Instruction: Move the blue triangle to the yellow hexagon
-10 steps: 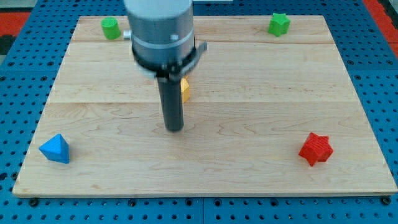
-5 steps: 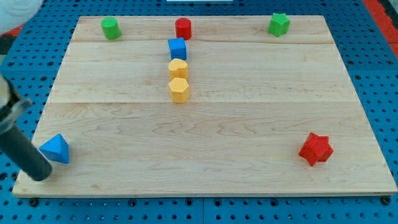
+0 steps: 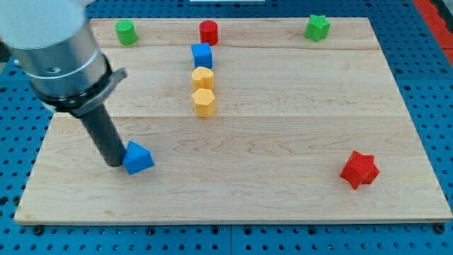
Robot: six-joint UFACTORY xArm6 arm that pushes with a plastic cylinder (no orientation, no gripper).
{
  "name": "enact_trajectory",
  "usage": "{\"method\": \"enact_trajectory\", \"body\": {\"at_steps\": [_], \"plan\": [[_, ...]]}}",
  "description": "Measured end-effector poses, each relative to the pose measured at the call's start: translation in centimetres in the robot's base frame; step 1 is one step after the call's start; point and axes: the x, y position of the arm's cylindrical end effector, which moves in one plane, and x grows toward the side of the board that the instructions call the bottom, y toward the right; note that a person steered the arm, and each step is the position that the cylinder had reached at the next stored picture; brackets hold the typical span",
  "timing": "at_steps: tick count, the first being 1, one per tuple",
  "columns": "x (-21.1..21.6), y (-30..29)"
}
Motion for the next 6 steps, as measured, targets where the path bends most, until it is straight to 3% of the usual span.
{"method": "enact_trajectory", "body": {"at_steps": [1, 6], "plan": [[3.1, -2.5], [-0.4, 7.1]]}}
